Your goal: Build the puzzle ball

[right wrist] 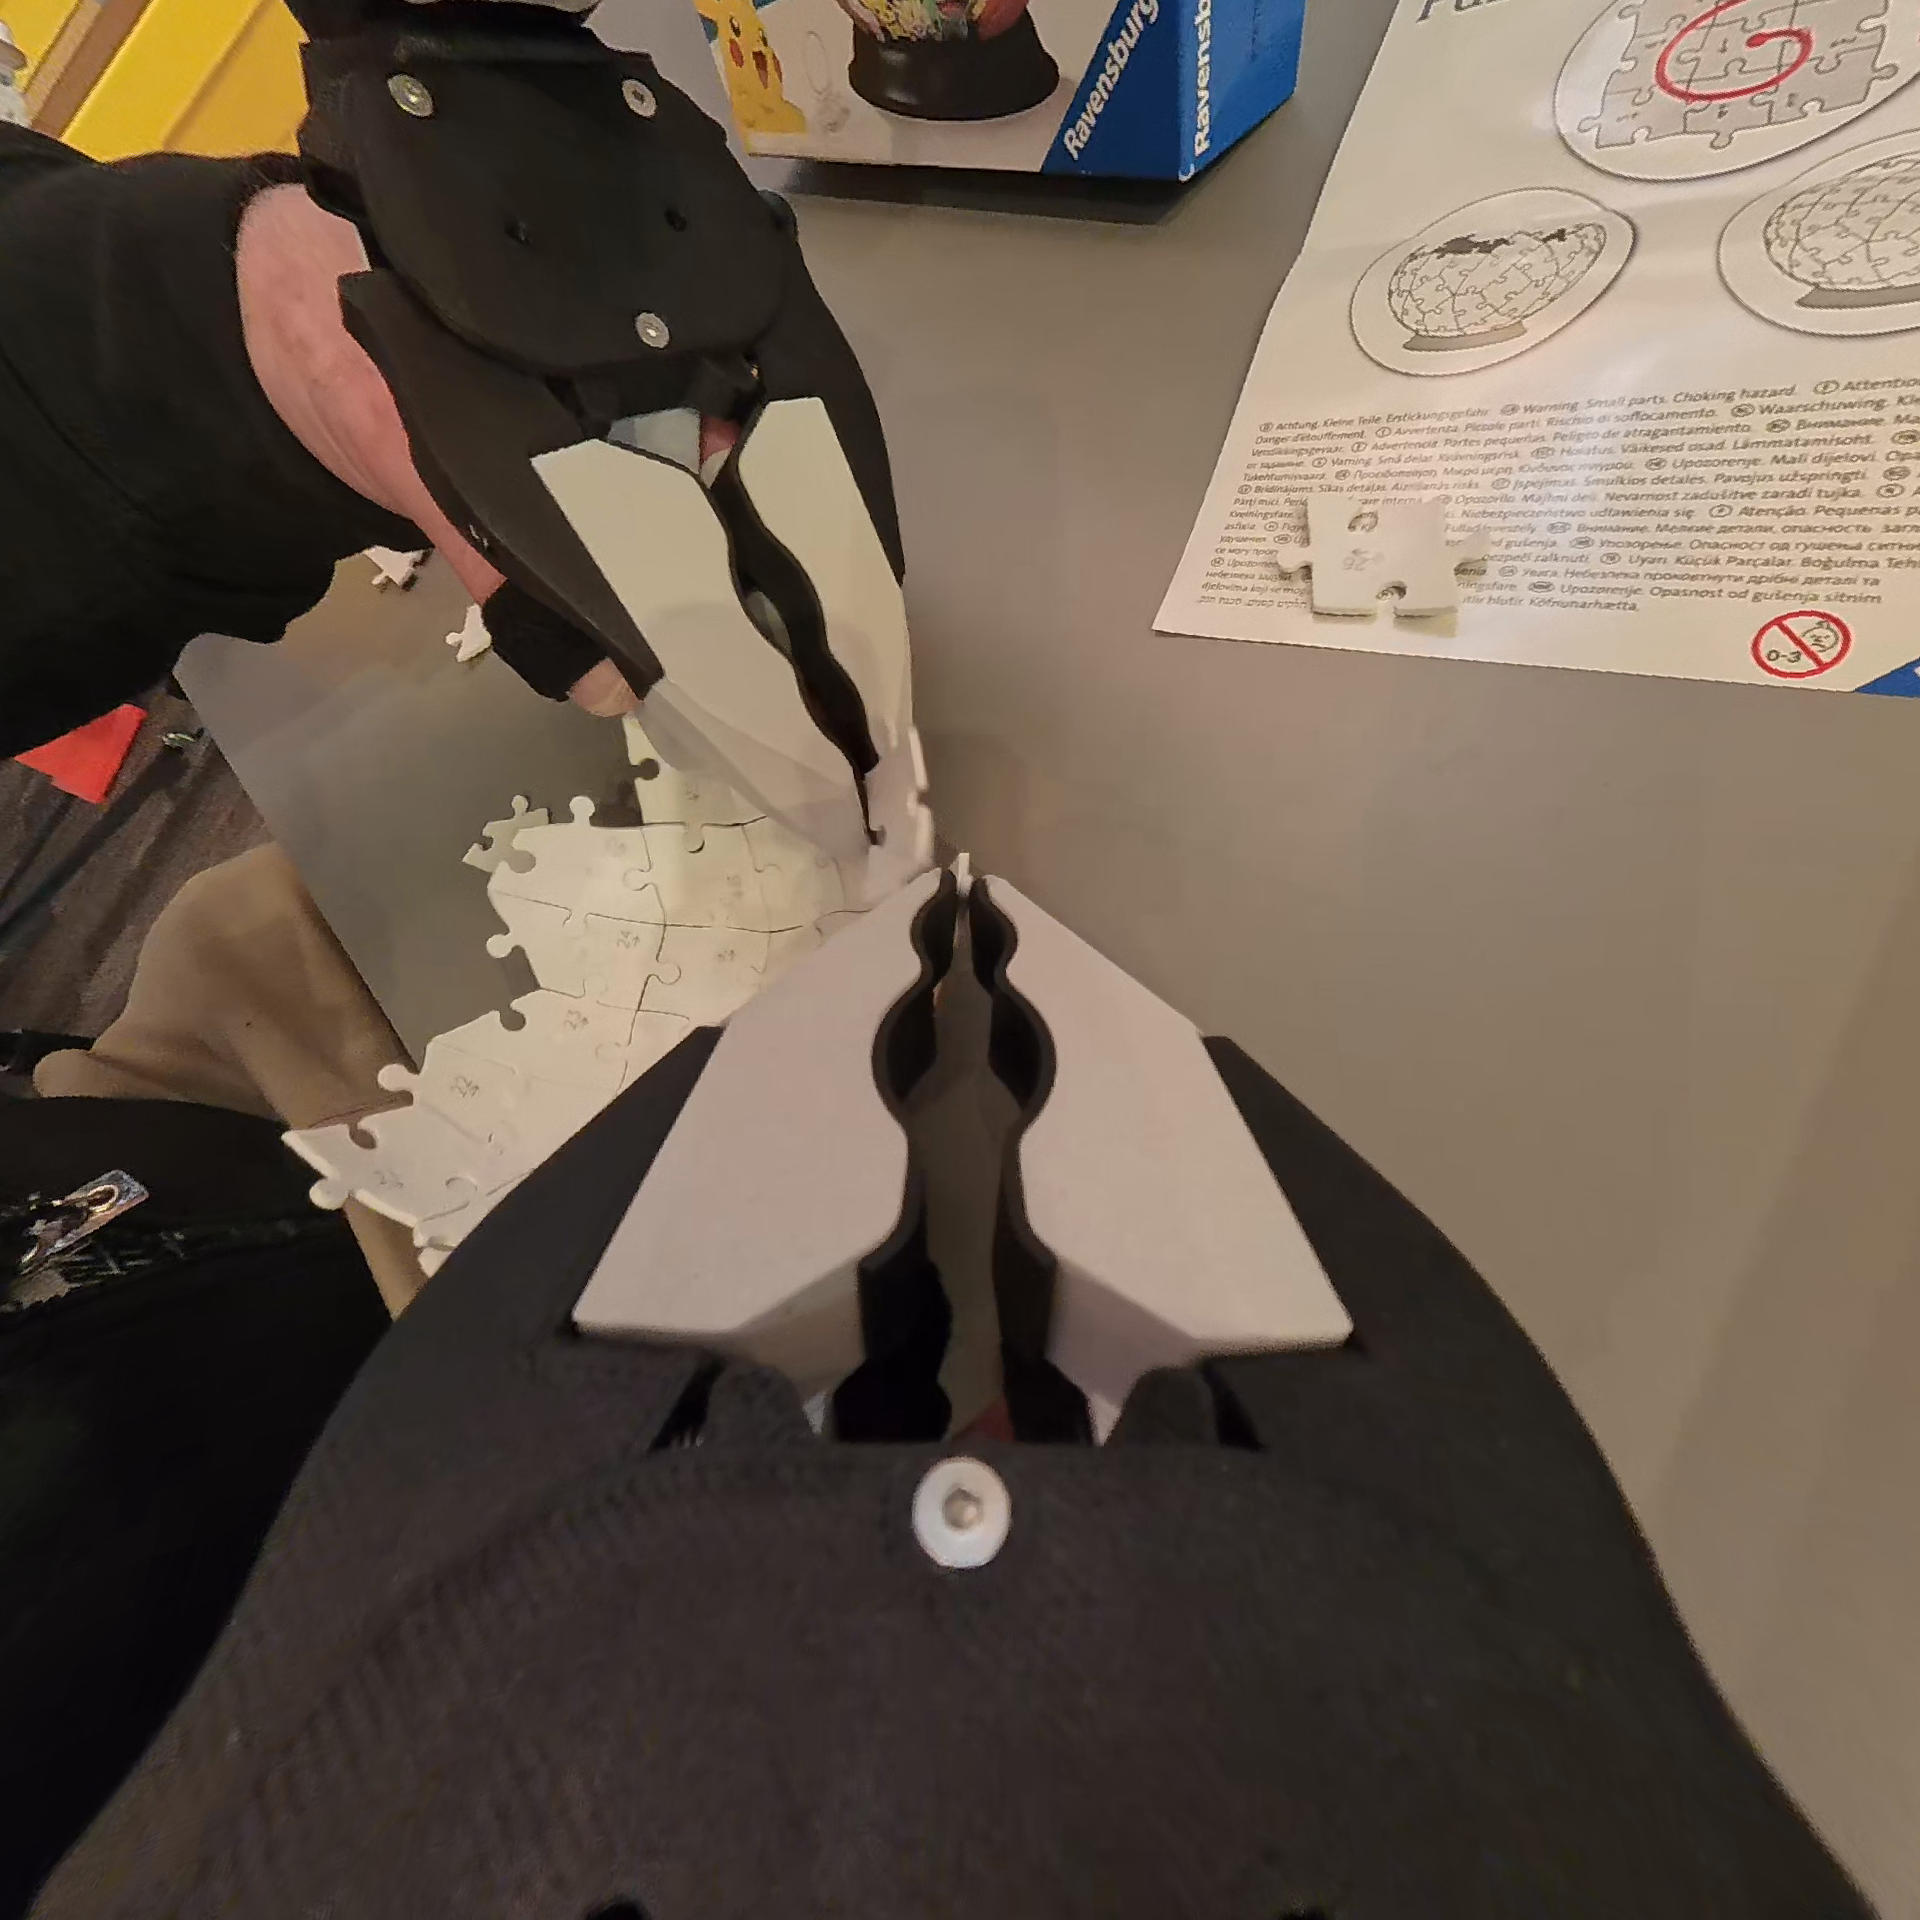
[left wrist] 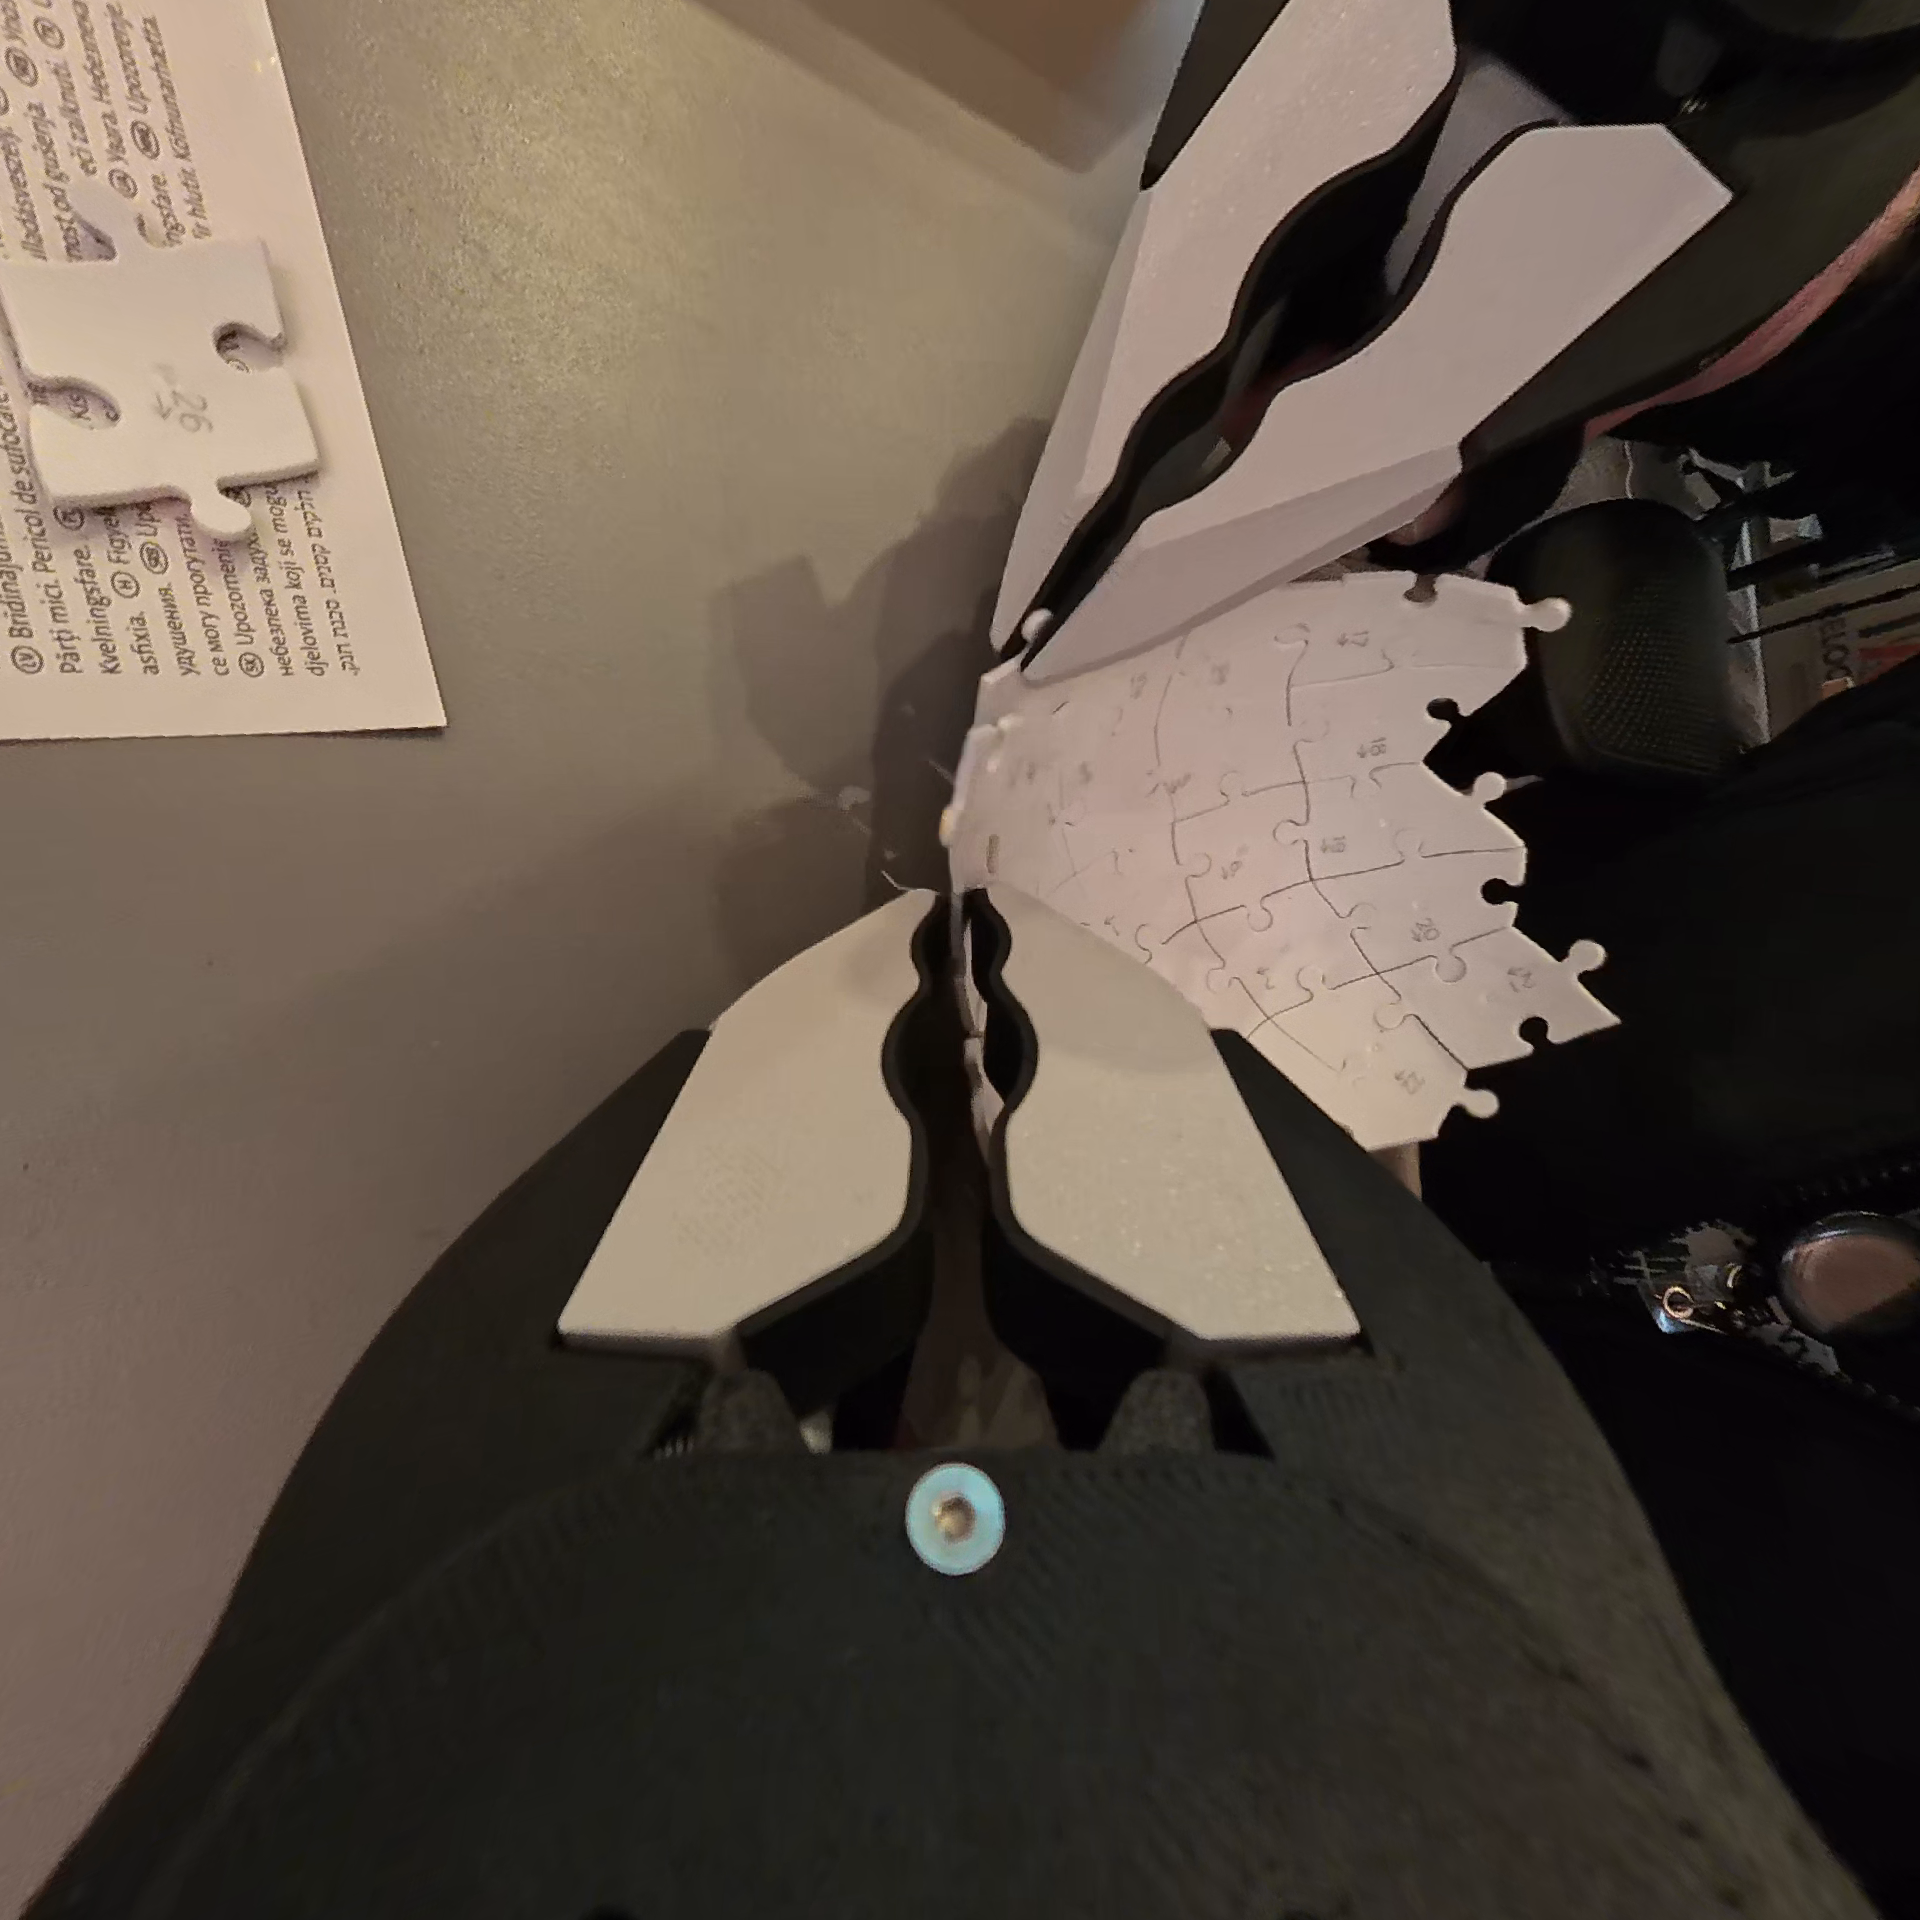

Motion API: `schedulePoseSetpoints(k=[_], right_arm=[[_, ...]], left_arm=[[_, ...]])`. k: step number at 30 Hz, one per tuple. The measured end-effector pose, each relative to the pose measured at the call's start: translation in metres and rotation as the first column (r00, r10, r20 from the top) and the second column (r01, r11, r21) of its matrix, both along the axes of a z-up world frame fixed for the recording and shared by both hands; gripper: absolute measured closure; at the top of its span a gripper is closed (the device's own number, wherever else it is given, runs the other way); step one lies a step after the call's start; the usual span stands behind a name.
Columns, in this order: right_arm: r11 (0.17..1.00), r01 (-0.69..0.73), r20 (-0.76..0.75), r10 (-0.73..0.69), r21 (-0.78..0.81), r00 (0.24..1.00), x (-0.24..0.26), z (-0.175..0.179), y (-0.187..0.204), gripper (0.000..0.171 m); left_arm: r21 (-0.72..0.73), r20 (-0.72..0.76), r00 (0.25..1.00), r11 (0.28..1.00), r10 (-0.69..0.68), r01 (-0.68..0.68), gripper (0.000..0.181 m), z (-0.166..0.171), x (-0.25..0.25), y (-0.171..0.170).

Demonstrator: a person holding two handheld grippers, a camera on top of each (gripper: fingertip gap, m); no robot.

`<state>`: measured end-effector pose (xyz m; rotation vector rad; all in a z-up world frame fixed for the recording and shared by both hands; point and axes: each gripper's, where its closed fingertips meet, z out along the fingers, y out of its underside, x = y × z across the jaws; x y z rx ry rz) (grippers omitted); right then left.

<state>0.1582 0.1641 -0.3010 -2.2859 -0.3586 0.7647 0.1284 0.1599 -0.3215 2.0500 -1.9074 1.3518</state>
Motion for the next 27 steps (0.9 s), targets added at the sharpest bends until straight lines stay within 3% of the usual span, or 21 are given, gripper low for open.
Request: schedulePoseSetpoints(k=[27], right_arm=[[0.989,-0.129,-0.016,0.128,-0.079,0.992,0.0026,-0.003,-0.0014,0.162]], left_arm=[[0.005,0.008,1.0,1.0,-0.006,0.006,0.178,0.0011,0.0011,-0.0001]])
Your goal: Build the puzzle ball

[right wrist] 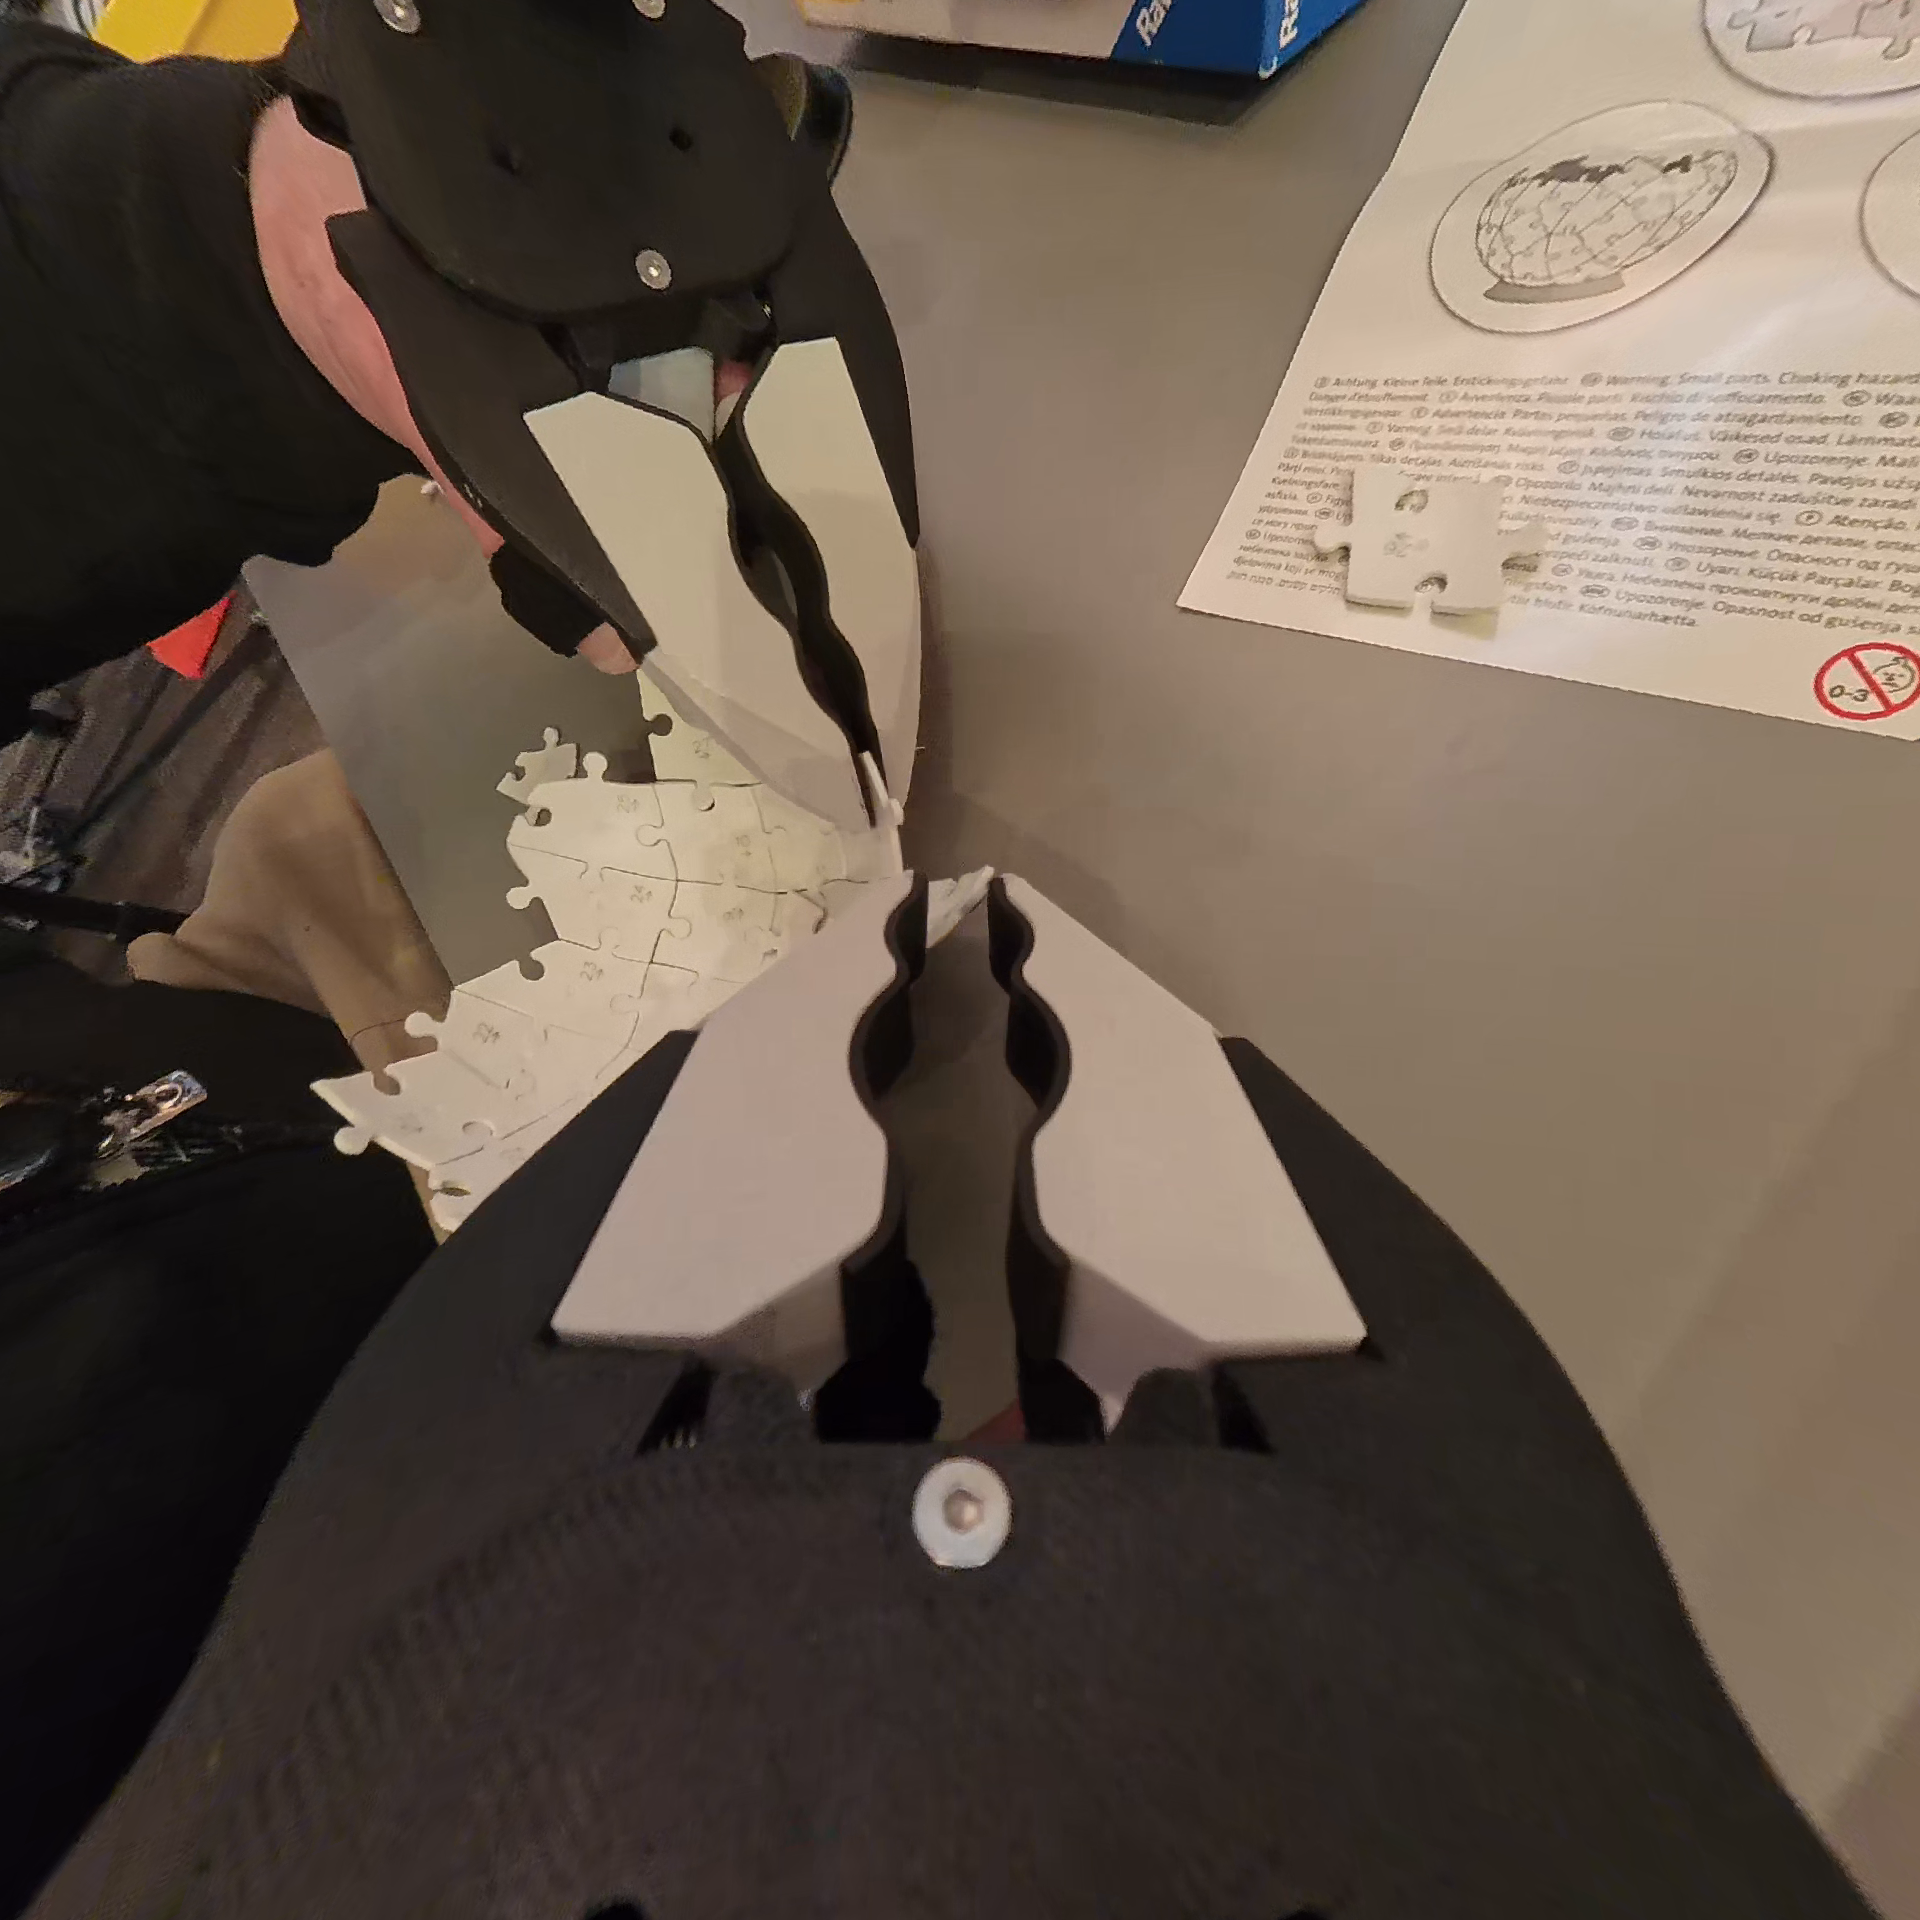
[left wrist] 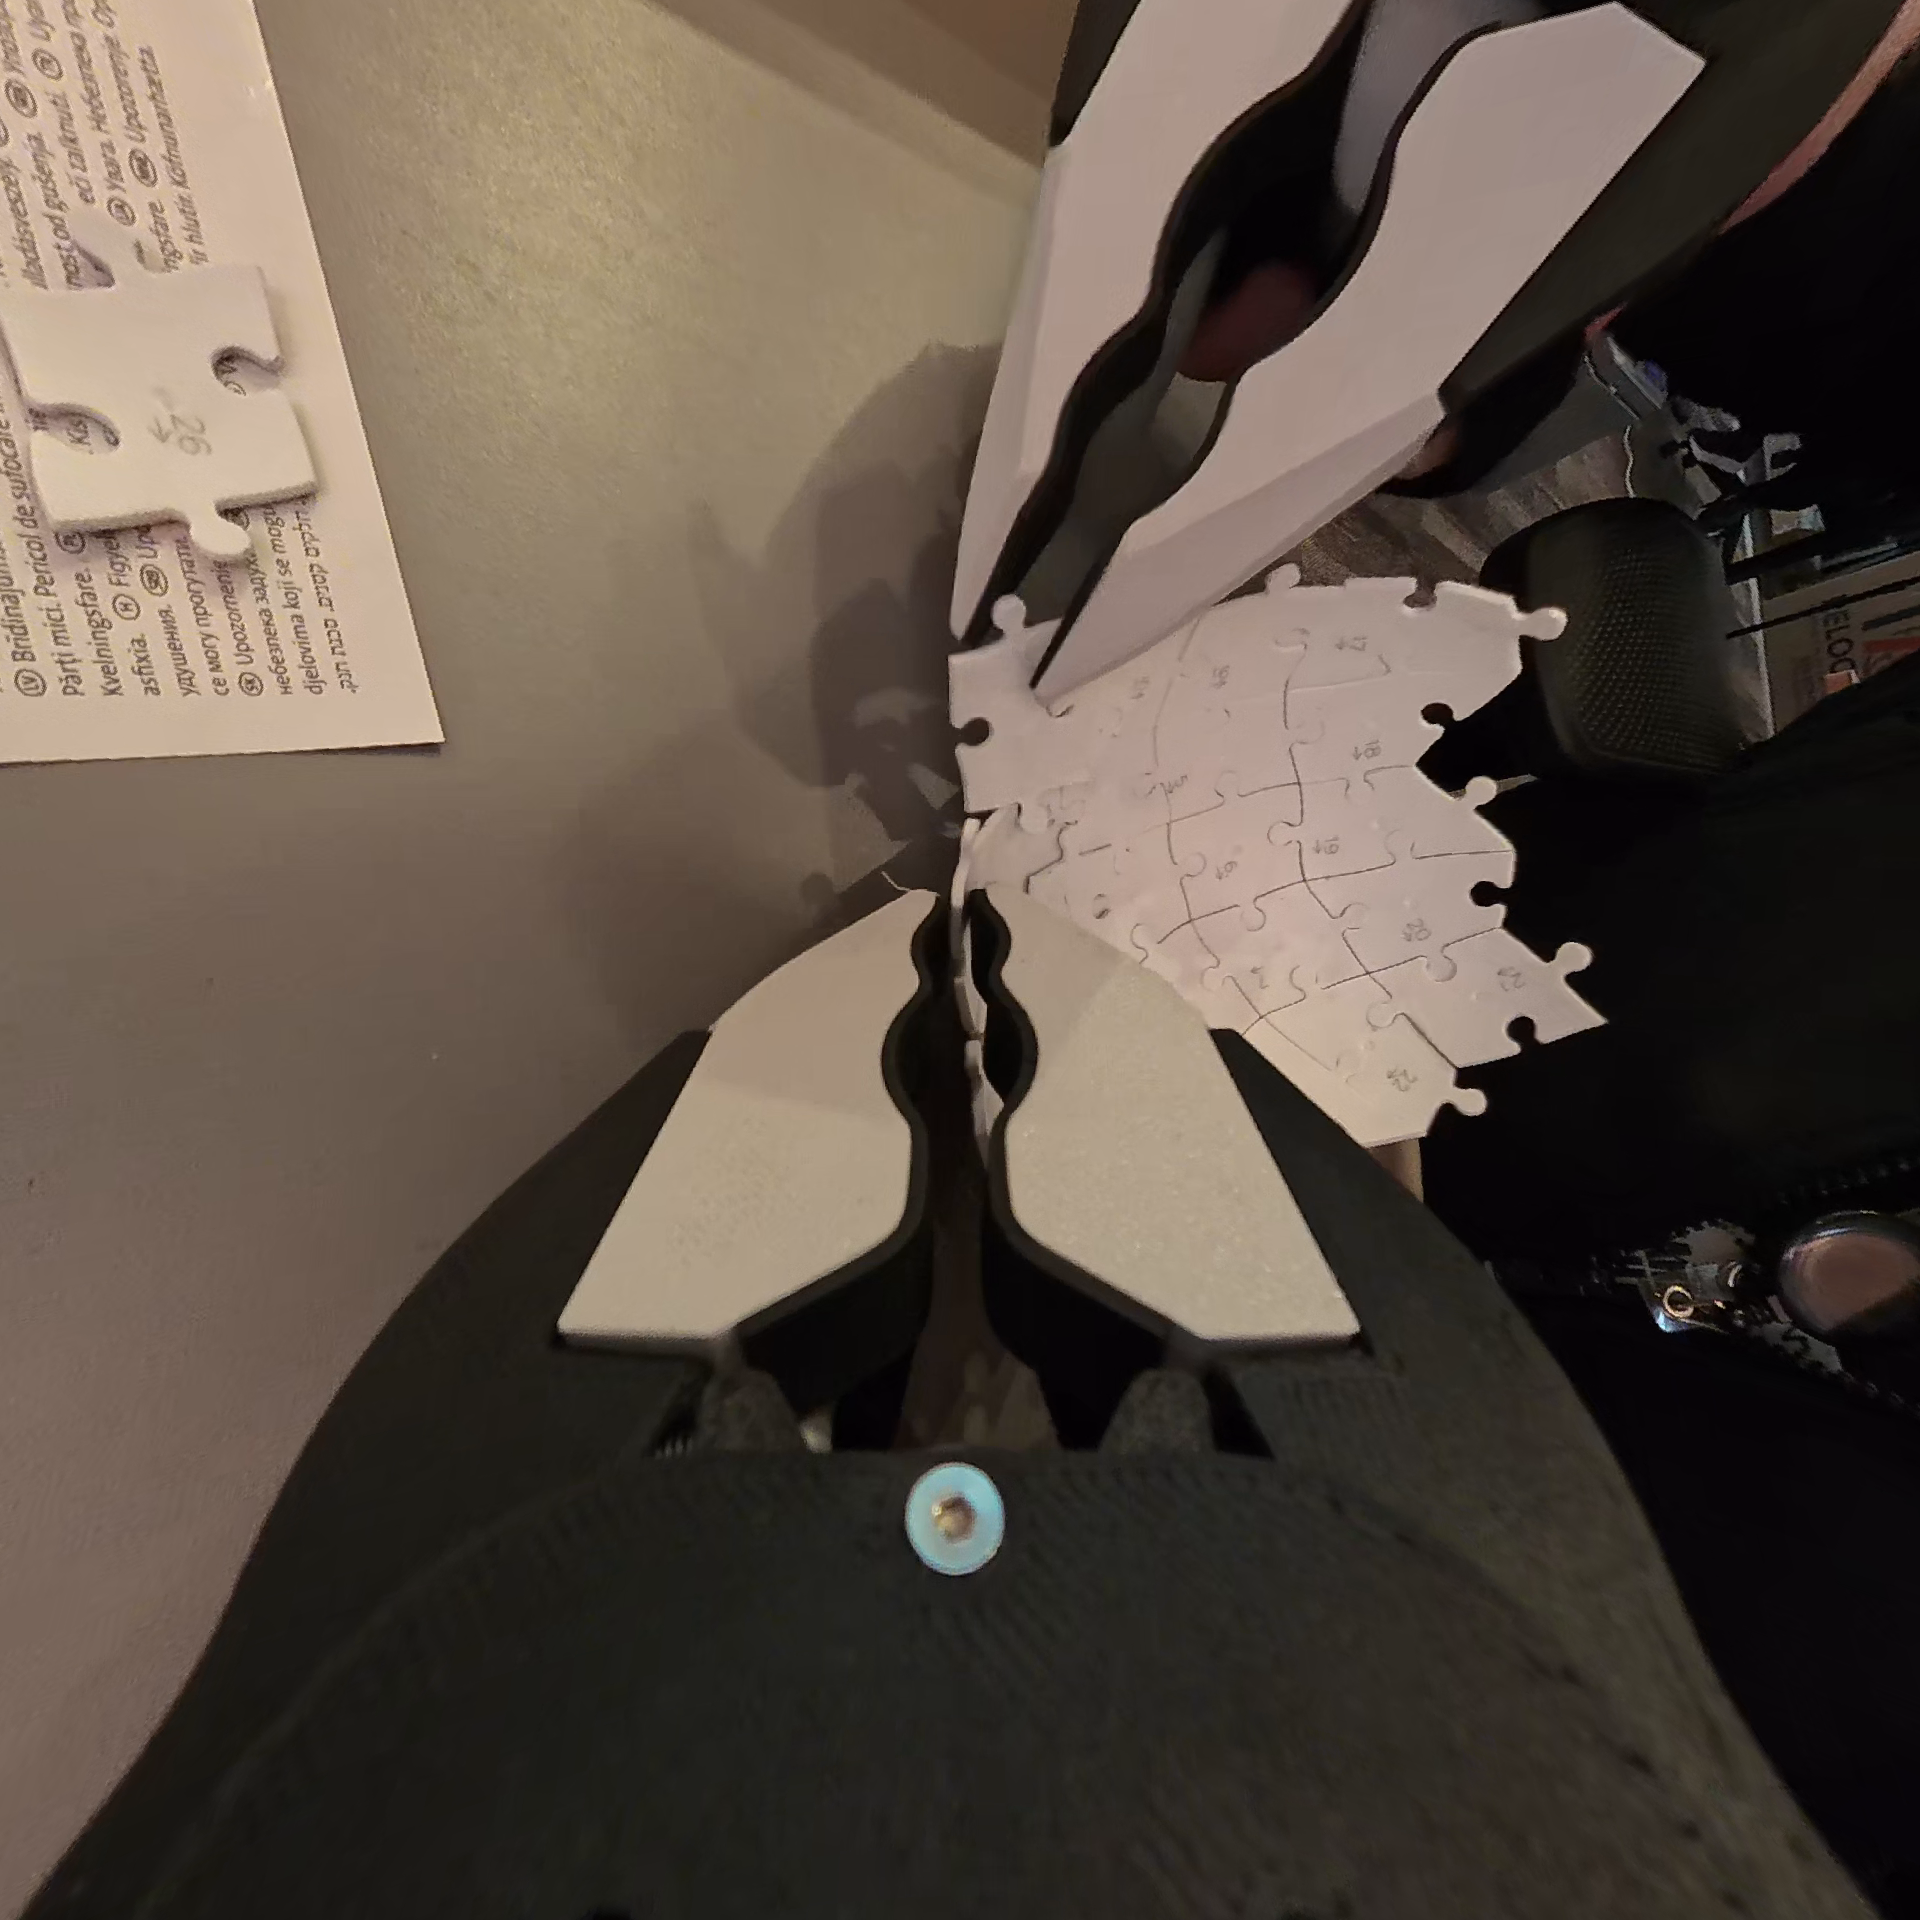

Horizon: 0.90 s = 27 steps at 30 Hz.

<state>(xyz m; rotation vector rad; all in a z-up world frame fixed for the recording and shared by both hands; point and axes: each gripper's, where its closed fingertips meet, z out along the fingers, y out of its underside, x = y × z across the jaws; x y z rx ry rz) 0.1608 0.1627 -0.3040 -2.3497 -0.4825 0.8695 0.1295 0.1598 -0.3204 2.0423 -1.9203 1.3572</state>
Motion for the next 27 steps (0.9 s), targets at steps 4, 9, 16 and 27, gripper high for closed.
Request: schedulePoseSetpoints(k=[4,9,16,27], right_arm=[[0.999,-0.03,-0.035,0.028,-0.034,0.999,0.0,0.001,0.002,0.158],[0.993,-0.075,-0.055,0.07,-0.092,0.996,-0.002,0.001,0.001,0.153],[0.988,-0.127,-0.068,0.121,-0.086,0.99,-0.003,0.005,0.001,0.155],[0.98,-0.197,0.008,0.196,0.033,0.98,0.005,0.002,-0.001,0.155]], left_arm=[[0.007,0.001,1.0,1.0,-0.002,0.002,0.178,0.001,0.0,0.0],[0.025,0.002,1.0,1.0,-0.006,0.006,0.178,0.001,0.0,0.0],[0.034,-0.007,1.0,0.999,-0.014,0.014,0.179,0.002,-0.001,0.0],[0.0,-0.042,0.998,0.999,-0.054,0.054,0.179,0.003,-0.015,-0.002]])
